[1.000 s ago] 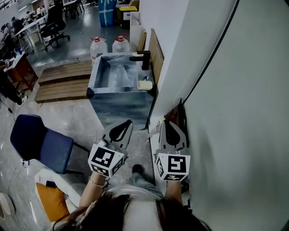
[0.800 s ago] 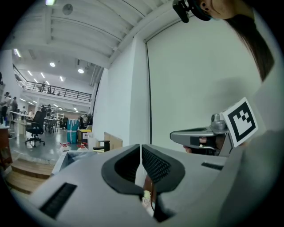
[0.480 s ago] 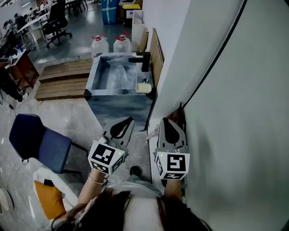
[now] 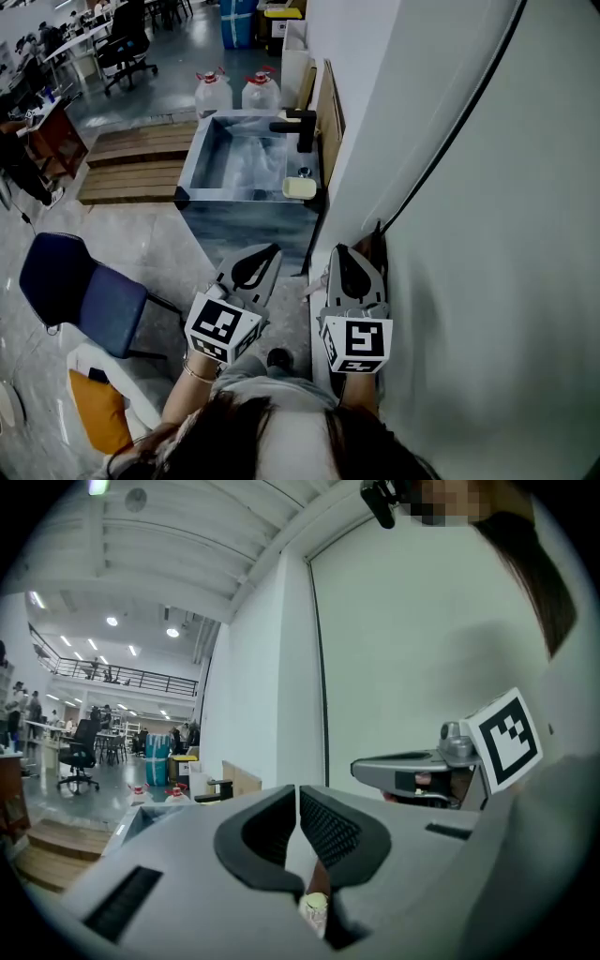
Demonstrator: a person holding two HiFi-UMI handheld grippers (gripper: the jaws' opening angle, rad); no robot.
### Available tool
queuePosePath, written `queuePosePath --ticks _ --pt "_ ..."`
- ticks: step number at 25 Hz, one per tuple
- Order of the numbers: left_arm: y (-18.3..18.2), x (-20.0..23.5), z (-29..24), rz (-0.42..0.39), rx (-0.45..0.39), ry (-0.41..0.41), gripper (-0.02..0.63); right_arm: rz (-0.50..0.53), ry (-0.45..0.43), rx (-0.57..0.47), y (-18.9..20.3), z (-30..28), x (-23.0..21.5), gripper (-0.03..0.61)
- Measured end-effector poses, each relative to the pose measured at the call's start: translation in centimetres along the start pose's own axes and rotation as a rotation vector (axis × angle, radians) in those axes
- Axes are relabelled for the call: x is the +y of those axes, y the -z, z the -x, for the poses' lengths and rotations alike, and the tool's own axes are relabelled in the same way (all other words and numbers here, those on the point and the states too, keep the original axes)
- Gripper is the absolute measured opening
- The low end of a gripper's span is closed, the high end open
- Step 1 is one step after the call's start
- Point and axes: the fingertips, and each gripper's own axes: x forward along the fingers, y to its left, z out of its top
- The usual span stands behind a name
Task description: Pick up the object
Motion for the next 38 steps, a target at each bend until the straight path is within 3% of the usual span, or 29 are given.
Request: queuePosePath --ticks 15,38 --pt "1.5 2.0 -2.7 0.017 0.032 -0.043 0.009 -0.027 -0.048 0.034 1.9 -4.2 -1.3 0.026" --pt "2.2 7.4 -10.2 0.044 0.049 -0.009 0.009 0.010 -0.097 0.144 5.3 -13.8 -3.7 0.028"
